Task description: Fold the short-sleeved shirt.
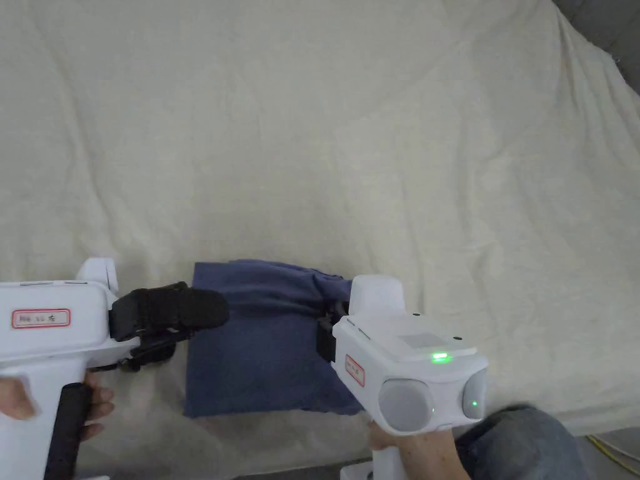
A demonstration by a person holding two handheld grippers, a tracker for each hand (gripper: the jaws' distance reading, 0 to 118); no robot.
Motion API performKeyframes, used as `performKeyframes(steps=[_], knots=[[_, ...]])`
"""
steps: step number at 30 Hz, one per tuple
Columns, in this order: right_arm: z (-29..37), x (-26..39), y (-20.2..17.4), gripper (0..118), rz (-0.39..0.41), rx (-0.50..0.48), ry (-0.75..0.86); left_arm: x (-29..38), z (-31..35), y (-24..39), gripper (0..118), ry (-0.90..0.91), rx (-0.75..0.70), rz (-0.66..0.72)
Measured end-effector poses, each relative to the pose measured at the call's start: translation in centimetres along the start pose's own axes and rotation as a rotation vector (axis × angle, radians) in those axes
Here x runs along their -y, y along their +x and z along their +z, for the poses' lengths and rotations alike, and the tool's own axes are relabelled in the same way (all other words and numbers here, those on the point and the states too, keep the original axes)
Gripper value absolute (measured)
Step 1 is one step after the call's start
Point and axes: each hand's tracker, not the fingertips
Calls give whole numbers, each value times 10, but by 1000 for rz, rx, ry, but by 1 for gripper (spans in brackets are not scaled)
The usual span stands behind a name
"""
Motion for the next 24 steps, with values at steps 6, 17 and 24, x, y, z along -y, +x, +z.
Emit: performKeyframes(steps=[6,17,24], knots=[[-2,-2,7,1,-8,-27,-9,-4,-45,0,115,-70,169,127],[15,-28,19,2,-63,-113,-27,-7,-56,48,20,-72,-255,128],[102,-69,33,2,-16,-166,224,-22,21,88,20,-3,-506,-16]])
